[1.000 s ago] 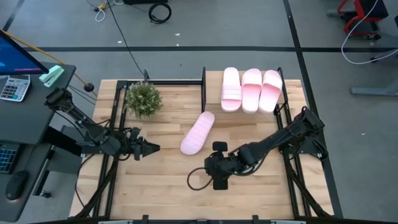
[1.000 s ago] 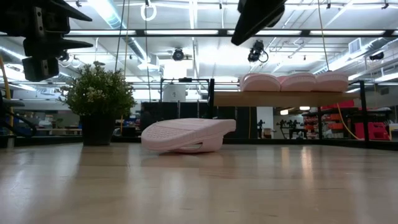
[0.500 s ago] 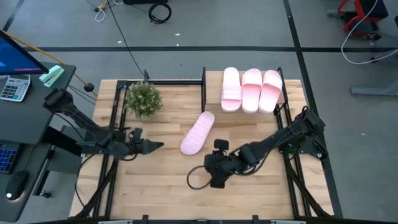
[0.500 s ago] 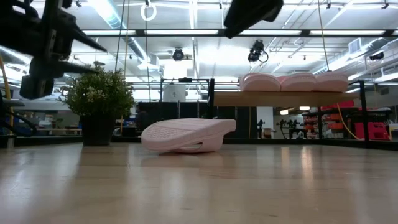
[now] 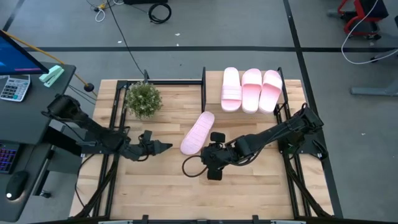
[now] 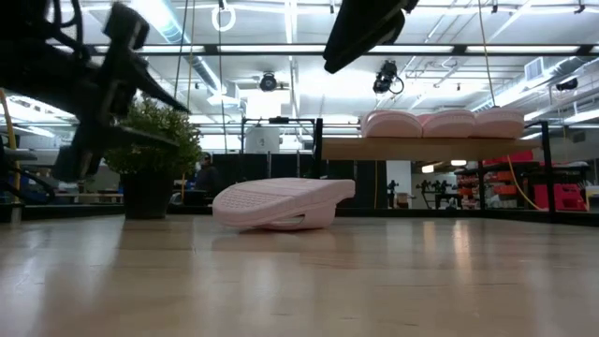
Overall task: Pick and place slides into the shelf
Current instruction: Put the pink slide on the shelf
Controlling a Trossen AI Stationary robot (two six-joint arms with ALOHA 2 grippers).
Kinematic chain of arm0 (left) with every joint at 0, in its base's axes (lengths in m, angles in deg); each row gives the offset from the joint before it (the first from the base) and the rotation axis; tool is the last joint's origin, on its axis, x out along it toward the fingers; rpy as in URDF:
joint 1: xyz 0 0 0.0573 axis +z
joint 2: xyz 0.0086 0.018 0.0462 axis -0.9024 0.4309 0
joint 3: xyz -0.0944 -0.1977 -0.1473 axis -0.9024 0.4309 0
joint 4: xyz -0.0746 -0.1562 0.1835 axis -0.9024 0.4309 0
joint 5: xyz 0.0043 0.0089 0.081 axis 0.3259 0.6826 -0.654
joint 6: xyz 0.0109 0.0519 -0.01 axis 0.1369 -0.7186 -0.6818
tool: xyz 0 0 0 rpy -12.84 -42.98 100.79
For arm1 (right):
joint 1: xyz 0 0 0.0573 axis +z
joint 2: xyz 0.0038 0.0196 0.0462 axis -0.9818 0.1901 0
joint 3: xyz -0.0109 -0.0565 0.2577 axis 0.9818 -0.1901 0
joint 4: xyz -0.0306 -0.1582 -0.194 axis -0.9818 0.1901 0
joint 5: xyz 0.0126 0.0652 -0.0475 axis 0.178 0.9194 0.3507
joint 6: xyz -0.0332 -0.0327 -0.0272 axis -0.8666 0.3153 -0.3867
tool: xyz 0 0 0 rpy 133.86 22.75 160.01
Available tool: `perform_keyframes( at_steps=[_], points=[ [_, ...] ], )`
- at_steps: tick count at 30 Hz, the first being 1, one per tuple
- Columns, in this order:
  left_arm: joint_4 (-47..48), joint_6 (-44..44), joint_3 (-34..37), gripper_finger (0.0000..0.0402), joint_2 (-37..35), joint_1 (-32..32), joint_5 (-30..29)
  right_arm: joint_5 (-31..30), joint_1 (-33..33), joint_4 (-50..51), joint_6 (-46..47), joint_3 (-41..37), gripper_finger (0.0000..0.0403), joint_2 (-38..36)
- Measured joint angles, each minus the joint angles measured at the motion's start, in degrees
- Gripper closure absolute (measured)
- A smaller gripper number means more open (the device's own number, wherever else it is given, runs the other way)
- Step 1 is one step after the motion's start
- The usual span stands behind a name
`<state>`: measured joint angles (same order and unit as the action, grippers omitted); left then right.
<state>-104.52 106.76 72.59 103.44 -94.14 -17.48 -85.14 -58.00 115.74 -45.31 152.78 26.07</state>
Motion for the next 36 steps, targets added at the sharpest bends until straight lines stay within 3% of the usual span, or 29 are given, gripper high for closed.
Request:
perform_keyframes(
  at_steps=[8, 23, 28, 36],
  points=[
    [0.07, 2.03, -0.05, 0.0201, 4.86, 4.4, 5.29, 1.8, 0.13, 0.0, 1.34, 0.0, 0.0252, 0.0],
    [0.11, -13.86, -7.61, 0.0137, 14.72, 15.39, 18.52, 3.47, 0.13, -1.3, 2.08, -0.02, 0.0252, 0.0],
    [0.23, -17.2, -11.55, 0.0119, 20.43, 16.76, 24.37, 3.99, 0.13, -2.51, 2.16, -0.02, 0.0252, 0.0],
    [-0.33, -17.32, -14.05, 0.0113, 27.44, 16.65, 26.36, 5.08, 0.25, -2.86, 4.71, -0.02, 0.0252, 0.0]
  ],
)
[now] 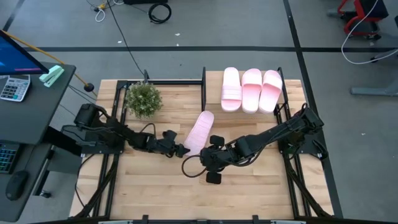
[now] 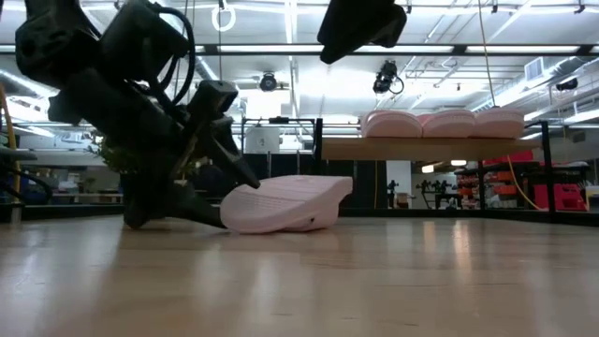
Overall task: Pick and place slides into the shelf
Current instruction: Put the pink slide on the shelf
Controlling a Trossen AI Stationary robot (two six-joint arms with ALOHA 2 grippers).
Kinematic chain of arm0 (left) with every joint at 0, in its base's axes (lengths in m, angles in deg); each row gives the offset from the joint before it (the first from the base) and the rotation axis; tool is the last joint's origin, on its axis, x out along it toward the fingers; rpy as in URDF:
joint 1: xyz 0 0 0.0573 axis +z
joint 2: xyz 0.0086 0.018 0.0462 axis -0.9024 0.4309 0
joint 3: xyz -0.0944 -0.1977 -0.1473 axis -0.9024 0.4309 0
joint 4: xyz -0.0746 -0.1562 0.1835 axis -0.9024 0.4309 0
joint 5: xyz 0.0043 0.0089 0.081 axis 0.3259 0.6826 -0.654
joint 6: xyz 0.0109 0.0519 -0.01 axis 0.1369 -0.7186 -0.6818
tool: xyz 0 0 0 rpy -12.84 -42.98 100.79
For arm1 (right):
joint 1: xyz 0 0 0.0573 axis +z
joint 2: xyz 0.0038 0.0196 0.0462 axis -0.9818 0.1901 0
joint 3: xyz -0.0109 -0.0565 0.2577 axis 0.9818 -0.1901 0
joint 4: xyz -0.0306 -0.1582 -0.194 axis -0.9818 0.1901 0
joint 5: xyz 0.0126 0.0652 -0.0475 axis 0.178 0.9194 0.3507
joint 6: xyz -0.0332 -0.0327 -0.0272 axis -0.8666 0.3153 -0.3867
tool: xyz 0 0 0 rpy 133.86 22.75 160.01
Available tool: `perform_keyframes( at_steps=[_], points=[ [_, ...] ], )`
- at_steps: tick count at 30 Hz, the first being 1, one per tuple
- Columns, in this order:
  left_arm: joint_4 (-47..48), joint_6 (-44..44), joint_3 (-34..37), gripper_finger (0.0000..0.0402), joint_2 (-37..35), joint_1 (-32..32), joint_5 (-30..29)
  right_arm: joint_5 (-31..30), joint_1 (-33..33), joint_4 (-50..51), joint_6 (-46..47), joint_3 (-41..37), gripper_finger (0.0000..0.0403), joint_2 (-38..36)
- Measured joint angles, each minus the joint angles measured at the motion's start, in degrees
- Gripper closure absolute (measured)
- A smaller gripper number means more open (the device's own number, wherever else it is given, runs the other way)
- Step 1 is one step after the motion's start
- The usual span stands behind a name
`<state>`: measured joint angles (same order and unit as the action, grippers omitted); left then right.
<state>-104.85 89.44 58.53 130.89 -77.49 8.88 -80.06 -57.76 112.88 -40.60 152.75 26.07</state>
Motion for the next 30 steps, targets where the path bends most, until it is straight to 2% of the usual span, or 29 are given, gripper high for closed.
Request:
perform_keyframes(
  at_steps=[4, 8, 16, 19, 21, 26, 30],
  points=[
    [-0.22, 0.17, 0.04, 0.0113, 0.34, 0.34, -0.01, -0.01, 0.52, 0.01, 0.28, -0.02, 0.0252, -0.3],
    [-4.92, -0.96, 0.12, 0.0113, 0.68, 1.22, 0.18, 0.0, 0.69, -0.14, 0.31, -0.02, 0.0252, -0.5],
    [-4.61, -1.49, -2.78, 0.0124, 1.69, 1.72, 0.13, -0.15, 0.63, -0.34, 0.31, -0.02, 0.0253, -0.52],
    [-4.15, -0.43, -4.37, 0.0162, 3.7, 1.57, 0.13, -1.02, 0.63, -0.34, 0.32, -0.02, 0.0253, -0.52],
    [-4.5, 0.71, -5.56, 0.0203, 5.15, 1.2, -0.18, -1.71, 0.63, -0.25, 0.4, -0.04, 0.0255, -0.52],
    [-5.15, 1.26, -7.85, 0.0346, 6.92, -0.51, -0.01, -1.91, 0.71, 0.25, 1.29, -0.07, 0.0269, -0.76],
    [-3.61, 1.01, -7.67, 0.0354, 4.47, -2.4, -0.29, -1.39, 1.59, 0.96, 3.33, -0.07, 0.0287, -2.5]
  ],
)
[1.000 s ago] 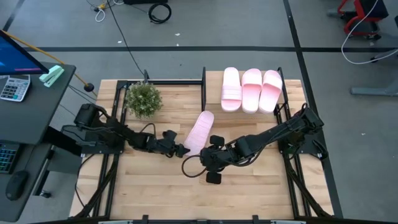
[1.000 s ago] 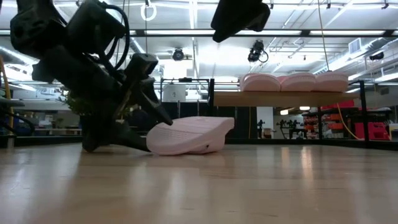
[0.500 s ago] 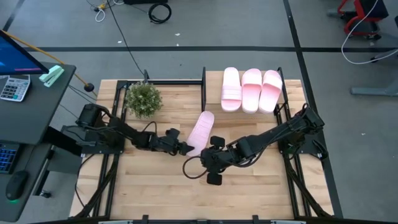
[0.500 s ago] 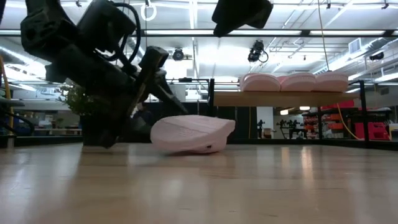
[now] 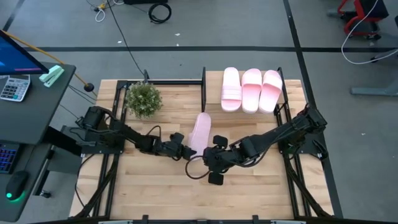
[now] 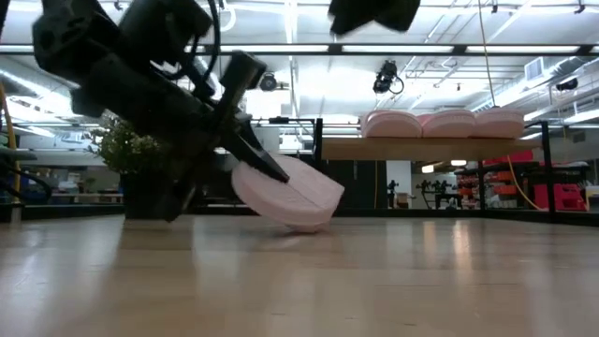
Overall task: Pick and place slides into the shelf
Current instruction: Put the pink slide on the shelf
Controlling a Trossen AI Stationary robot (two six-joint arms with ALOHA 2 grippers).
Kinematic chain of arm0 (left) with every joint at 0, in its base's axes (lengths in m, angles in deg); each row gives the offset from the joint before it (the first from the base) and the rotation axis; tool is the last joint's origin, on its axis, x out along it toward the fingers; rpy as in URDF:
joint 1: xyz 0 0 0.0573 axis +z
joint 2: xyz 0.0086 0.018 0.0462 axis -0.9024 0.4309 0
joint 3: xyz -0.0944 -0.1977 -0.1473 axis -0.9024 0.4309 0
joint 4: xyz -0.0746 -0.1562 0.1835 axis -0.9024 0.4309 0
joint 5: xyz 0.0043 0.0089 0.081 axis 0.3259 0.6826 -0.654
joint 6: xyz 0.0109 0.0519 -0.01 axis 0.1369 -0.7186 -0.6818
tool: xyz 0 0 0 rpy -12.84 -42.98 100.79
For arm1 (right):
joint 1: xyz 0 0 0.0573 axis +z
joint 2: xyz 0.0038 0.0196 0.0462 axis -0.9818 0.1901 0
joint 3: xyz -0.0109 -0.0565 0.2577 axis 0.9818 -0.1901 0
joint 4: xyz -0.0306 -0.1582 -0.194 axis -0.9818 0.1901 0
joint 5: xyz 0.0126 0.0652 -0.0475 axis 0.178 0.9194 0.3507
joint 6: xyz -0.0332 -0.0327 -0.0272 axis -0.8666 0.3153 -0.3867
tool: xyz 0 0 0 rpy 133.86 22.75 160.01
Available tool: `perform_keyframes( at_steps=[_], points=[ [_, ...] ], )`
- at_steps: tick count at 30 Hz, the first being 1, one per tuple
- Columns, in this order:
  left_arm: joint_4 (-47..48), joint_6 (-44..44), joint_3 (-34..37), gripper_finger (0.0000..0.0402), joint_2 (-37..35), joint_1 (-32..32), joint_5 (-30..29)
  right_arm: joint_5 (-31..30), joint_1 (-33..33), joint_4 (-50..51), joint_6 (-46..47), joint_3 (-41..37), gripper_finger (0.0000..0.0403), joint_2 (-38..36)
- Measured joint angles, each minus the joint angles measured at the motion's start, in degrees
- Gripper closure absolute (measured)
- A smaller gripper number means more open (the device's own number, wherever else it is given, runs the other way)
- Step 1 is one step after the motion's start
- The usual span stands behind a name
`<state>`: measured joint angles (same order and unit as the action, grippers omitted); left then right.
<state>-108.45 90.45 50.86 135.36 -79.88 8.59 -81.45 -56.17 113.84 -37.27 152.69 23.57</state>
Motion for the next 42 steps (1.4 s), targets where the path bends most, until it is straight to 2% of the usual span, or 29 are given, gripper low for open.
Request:
perform_keyframes(
  at_steps=[6, 11, 14, 18, 22, 25, 28, 34, 42],
  points=[
    [9.77, 1.24, 0.2, 0.0354, -7.82, -3.27, 0.56, -0.33, 2.93, 0.88, 0.93, 0.0, 0.0311, -5.72],
    [19.09, -0.76, -0.93, 0.0354, -19.24, -5.17, -4.97, -3.84, 6.29, 1.39, 3.83, 0.02, 0.032, -10.92],
    [30.44, -5.48, -5.81, 0.0354, -26.15, -4.8, -7.62, -6.24, 8.55, 2.83, 5.67, 0.07, 0.032, -13.6],
    [46.55, -15.49, -19.06, 0.0354, -29.09, -1.71, -8.2, -8.73, 10.9, 5.98, 8.04, 0.09, 0.0321, -16.08],
    [60.29, -21.58, -32.45, 0.0354, -27.51, 3.76, -8.7, -11.22, 11.5, 7.99, 9.69, 0.09, 0.032, -17.57],
    [65.73, -22.46, -38.67, 0.0354, -25.8, 8.59, -10.0, -12.45, 11.69, 8.36, 8.98, 0.09, 0.032, -18.15],
    [64.65, -21.93, -42.23, 0.0354, -23.84, 12.89, -8.81, -13.2, 11.68, 8.41, 6.16, 0.09, 0.032, -18.3],
    [56.38, -18.75, -46.79, 0.0354, -15.56, 17.57, -1.56, -13.14, 12.16, 9.15, 3.64, 0.09, 0.032, -18.44],
    [62.73, -14.67, -53.04, 0.0354, -1.85, 19.5, 0.34, -12.76, 13.3, 10.1, 0.53, 0.09, 0.032, -19.14]
  ],
)
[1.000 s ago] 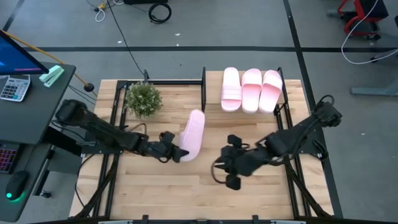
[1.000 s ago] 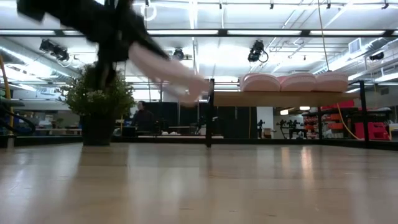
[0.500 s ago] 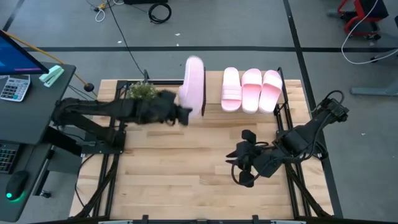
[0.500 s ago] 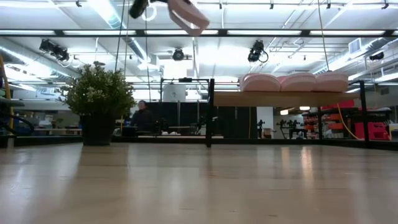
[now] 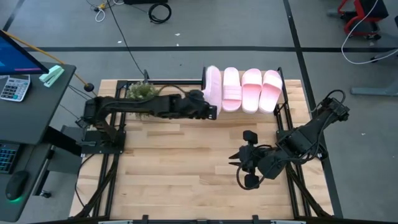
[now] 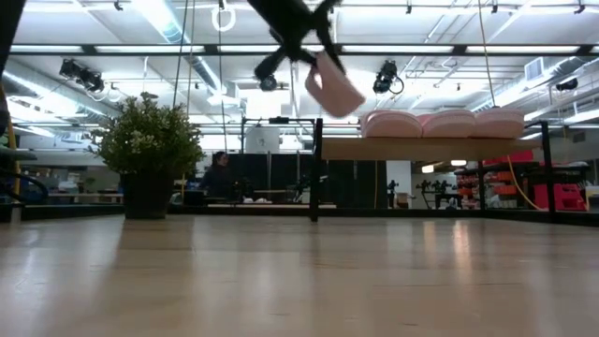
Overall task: Pick and place slides into the shelf
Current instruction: Put the pink slide on the shelf
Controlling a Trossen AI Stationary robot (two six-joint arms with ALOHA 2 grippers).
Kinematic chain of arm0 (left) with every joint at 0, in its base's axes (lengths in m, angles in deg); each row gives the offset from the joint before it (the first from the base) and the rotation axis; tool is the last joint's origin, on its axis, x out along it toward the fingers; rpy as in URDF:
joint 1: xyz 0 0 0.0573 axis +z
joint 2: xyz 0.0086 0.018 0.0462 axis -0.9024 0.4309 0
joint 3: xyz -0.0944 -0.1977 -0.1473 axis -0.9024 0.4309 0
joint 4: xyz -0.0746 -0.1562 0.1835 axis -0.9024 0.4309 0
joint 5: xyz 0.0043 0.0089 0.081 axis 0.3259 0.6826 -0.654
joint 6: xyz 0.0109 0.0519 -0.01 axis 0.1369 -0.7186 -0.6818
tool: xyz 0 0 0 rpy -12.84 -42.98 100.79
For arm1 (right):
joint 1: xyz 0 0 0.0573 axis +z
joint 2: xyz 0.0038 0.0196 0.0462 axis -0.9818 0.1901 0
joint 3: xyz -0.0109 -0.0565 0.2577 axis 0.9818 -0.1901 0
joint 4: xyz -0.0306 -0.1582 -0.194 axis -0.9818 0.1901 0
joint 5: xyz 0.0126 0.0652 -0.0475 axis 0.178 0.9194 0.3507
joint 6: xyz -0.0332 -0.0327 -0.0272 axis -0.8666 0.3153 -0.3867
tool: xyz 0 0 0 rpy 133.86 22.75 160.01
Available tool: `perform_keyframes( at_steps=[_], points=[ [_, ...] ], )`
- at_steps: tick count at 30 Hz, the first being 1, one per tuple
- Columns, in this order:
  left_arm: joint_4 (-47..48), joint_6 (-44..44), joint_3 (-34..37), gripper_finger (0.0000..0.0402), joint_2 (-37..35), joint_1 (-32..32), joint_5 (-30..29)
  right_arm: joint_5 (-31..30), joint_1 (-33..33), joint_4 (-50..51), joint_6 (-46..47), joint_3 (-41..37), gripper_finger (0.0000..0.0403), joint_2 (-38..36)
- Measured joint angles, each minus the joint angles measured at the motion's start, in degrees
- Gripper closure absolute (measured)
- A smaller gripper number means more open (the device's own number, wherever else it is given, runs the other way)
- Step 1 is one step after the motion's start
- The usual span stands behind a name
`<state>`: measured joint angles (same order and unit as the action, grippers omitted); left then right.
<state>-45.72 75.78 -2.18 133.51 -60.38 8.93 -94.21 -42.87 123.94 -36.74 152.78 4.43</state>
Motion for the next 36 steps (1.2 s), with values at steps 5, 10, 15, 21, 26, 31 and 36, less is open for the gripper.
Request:
perform_keyframes(
  at_steps=[5, 10, 15, 21, 26, 31, 36],
  points=[
    [5.71, 0.8, -3.1, 0.0354, 3.77, 0.56, -0.66, 0.05, 1.59, 0.42, -0.03, 0.0, 0.032, -0.11],
    [11.11, -0.88, -8.88, 0.0354, 3.8, 1.28, -5.66, 0.2, 3.32, 0.91, 0.02, 0.0, 0.032, -0.11],
    [22.98, -6.88, -19.4, 0.0354, 4.76, 3.32, -6.5, -0.07, 4.03, 1.16, -0.05, 0.0, 0.032, -0.11],
    [44.47, -11.28, -35.59, 0.0354, 10.11, 4.53, -5.09, -3.86, 3.68, 1.95, -4.02, 0.02, 0.032, -0.11],
    [56.89, -11.88, -47.15, 0.0354, 15.55, 3.75, -6.15, -9.06, 2.04, 3.38, -6.32, 0.0, 0.032, -0.44],
    [56.87, -11.33, -45.66, 0.0354, 17.73, 2.56, -3.37, -9.48, -0.58, 3.26, -6.23, 0.02, 0.032, -0.79],
    [55.3, -11.35, -45.57, 0.0354, 20.75, 1.67, -3.56, -10.07, -1.7, 3.29, -6.19, 0.02, 0.032, -0.81]
  ],
)
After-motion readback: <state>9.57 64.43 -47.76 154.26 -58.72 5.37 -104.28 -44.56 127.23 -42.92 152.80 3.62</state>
